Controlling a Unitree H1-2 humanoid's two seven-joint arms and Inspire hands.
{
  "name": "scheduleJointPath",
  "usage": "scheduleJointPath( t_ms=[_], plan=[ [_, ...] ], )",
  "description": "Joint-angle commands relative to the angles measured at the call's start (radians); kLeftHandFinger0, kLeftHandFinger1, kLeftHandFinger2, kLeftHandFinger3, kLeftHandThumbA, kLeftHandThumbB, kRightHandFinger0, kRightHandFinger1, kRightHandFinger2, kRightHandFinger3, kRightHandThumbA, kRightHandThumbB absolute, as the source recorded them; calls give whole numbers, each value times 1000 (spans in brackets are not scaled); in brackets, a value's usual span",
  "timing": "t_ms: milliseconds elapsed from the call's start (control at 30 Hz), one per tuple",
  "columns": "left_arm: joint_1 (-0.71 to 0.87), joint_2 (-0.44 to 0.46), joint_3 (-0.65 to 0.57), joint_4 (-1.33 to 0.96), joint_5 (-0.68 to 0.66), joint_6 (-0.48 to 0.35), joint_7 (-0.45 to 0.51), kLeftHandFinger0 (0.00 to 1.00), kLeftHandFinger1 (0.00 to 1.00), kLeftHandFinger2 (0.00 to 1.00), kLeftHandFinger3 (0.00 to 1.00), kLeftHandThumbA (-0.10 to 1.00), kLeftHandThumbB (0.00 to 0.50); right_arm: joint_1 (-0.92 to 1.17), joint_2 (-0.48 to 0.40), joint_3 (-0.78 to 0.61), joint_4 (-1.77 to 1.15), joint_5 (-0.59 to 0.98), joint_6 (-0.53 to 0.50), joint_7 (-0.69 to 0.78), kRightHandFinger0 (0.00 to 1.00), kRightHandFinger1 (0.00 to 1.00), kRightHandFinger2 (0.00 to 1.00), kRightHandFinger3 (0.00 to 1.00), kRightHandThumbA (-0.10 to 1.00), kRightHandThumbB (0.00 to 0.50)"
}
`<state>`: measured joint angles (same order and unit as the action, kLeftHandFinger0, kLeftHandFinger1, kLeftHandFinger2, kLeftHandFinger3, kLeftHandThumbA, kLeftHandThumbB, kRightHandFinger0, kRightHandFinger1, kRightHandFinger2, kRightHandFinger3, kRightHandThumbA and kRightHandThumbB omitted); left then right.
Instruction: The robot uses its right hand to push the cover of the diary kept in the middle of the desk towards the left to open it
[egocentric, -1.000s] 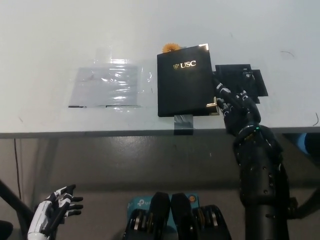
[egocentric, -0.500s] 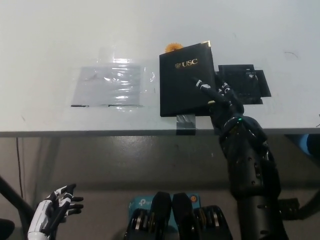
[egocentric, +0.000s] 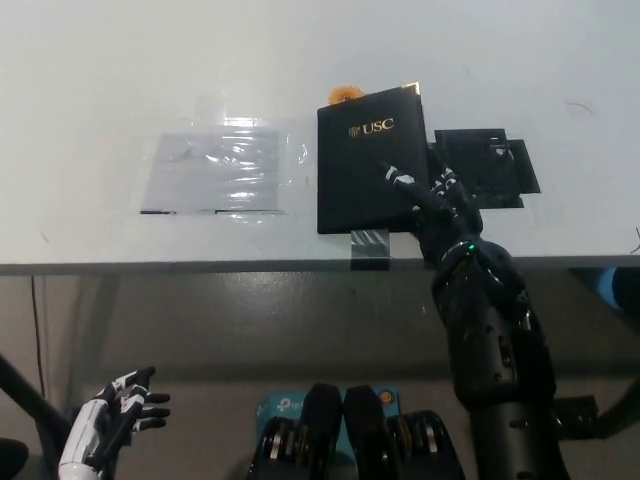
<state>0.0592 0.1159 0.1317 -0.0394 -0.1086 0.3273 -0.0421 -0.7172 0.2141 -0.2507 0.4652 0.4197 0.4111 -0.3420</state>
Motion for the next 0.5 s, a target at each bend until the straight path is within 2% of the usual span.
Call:
scheduleJointPath(
  t_ms=[0, 100, 133, 267, 300, 367, 467],
  plan=[
    [7, 6, -6, -27, -7, -6, -13, 605, 528, 533, 719, 586, 322, -21, 88, 36, -7, 1, -12, 38, 990, 1000, 1000, 1000, 1000, 105],
    [12, 6, -7, -25, -7, -5, -13, 607, 530, 533, 714, 584, 350, -37, 96, 60, -18, -28, -30, 39, 952, 993, 988, 1000, 1000, 144],
    [13, 8, -11, -28, 0, 0, -12, 607, 532, 531, 719, 588, 343, -48, 101, 68, -20, -34, -38, 39, 942, 987, 978, 993, 1000, 155],
    [5, 9, -14, -25, -3, 9, -13, 637, 549, 534, 732, 590, 345, -83, 107, 77, -28, -39, -48, 40, 966, 994, 997, 1000, 1000, 156],
    [2, 8, -15, -26, -3, 13, -12, 645, 551, 537, 734, 588, 335, -96, 110, 80, -27, -43, -58, 37, 953, 984, 989, 1000, 1000, 172],
    [4, 7, -17, -30, -5, 11, -16, 648, 546, 540, 734, 585, 322, -108, 112, 90, -25, -54, -69, 37, 945, 978, 979, 1000, 1000, 167],
    [5, 3, -21, -29, 0, 13, -11, 642, 545, 542, 739, 575, 323, -124, 109, 111, -12, -79, -75, 33, 922, 944, 928, 944, 1000, 178]
  ],
)
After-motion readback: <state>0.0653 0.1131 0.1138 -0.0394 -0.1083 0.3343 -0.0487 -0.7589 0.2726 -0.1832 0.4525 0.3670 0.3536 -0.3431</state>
